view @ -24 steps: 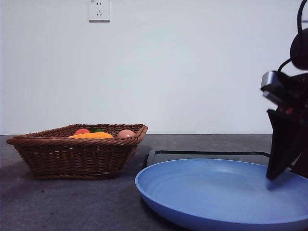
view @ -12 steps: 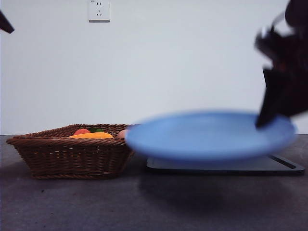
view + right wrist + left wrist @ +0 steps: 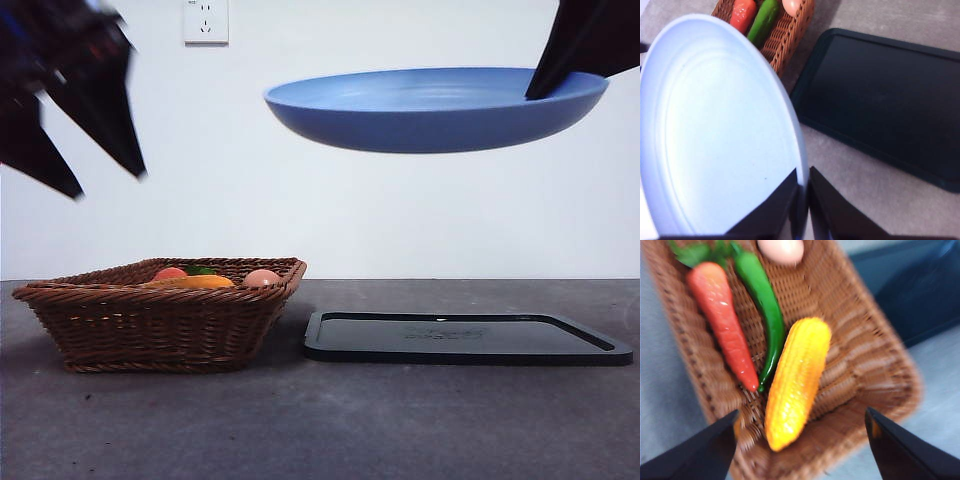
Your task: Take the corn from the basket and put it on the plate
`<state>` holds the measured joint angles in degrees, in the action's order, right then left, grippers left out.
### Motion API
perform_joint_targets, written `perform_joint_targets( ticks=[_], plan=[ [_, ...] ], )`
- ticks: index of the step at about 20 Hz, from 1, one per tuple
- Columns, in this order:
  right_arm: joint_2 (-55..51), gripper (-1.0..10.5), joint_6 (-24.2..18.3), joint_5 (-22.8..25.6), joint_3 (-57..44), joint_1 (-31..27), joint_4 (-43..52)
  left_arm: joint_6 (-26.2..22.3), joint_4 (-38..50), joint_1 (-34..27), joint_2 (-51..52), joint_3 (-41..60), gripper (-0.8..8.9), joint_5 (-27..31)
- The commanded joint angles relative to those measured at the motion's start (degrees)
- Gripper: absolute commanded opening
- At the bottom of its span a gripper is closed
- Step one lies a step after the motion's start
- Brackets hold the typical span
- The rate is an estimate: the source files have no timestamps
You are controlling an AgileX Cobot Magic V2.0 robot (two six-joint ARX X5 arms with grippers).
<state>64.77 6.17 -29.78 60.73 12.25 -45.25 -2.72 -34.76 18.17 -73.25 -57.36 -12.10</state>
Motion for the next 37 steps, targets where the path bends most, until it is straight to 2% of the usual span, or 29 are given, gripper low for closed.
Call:
perform_joint_targets(
  ticks=[1, 7, 17, 19, 25, 31, 34, 37],
  plan=[
    [-0.55, 0.0, -0.68, -0.15, 0.92, -0.52, -0.07, -3.52, 0.46, 1.68, -7.06, -3.74, 4.00, 1.84],
    [-1.27, 0.0, -0.94, -0.17, 0.92, -1.75, -0.42, -5.81, 0.52, 4.72, -20.76, -10.54, 4.00, 5.73],
    [-1.25, 0.0, -1.75, -0.15, 0.92, -3.08, -0.37, -5.79, 1.03, 5.49, -27.45, -11.17, 3.72, 5.66],
    [-1.25, 0.0, -1.86, -0.17, 0.92, -3.28, -0.37, -5.49, 0.92, 5.53, -27.89, -11.17, 3.40, 5.68],
    [-1.25, 0.0, -1.95, -0.15, 0.92, -3.50, -0.37, -5.14, 0.02, 5.57, -27.78, -11.43, 1.34, 5.70],
    [-1.25, 0.0, -1.92, -0.17, 0.92, -3.50, -0.48, -4.48, -10.71, 5.57, -26.36, -17.75, 1.23, 5.66],
    [-1.14, 0.0, -1.84, -0.13, 0.92, -3.50, -0.52, -3.78, -15.23, 5.57, -24.50, -22.51, 1.23, 1.95],
    [-0.09, 0.0, -1.66, 1.70, 0.87, -3.50, -1.01, -2.19, -17.11, 5.60, -21.40, -25.94, 1.23, -7.17]
  ],
)
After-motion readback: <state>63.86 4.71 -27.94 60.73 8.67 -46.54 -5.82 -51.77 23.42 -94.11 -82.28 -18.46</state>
